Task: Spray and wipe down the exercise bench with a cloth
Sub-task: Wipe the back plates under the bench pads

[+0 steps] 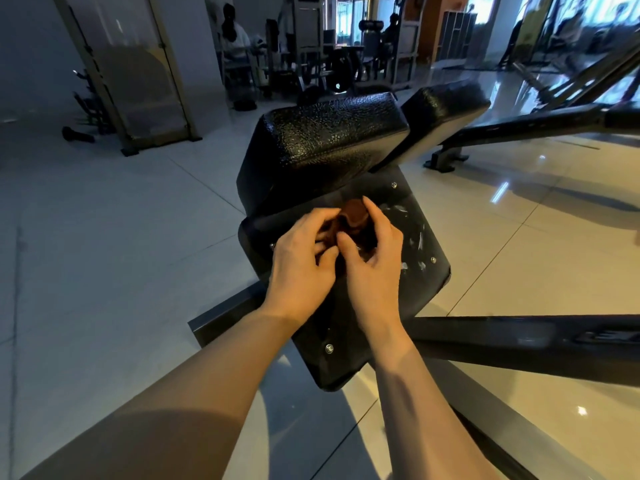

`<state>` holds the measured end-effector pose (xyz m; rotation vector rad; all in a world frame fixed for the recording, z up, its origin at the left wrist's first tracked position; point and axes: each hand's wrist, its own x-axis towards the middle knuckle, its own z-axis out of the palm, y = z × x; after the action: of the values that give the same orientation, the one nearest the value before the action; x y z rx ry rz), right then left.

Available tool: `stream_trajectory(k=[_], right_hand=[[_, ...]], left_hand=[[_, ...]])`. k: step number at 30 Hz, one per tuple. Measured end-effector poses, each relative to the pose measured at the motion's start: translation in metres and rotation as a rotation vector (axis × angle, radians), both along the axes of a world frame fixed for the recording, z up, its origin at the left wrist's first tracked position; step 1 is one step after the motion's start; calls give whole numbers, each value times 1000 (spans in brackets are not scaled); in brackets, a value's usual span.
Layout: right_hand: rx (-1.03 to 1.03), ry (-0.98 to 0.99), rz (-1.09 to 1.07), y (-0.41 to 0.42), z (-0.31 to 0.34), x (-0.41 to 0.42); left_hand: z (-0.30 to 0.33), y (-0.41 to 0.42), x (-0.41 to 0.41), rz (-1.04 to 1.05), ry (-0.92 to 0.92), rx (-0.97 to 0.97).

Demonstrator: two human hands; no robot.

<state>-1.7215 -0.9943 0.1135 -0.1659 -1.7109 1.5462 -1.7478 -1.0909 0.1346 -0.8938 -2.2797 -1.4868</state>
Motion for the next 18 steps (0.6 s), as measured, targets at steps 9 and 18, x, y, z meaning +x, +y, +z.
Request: stream_trajectory(k=[9,18], right_hand=[[253,330,-659,13,41,-38],[272,-152,-392,-4,-16,-91]], left_hand=[[-10,-1,-19,98,226,-192],[-15,-12,-37,176,255,-278]])
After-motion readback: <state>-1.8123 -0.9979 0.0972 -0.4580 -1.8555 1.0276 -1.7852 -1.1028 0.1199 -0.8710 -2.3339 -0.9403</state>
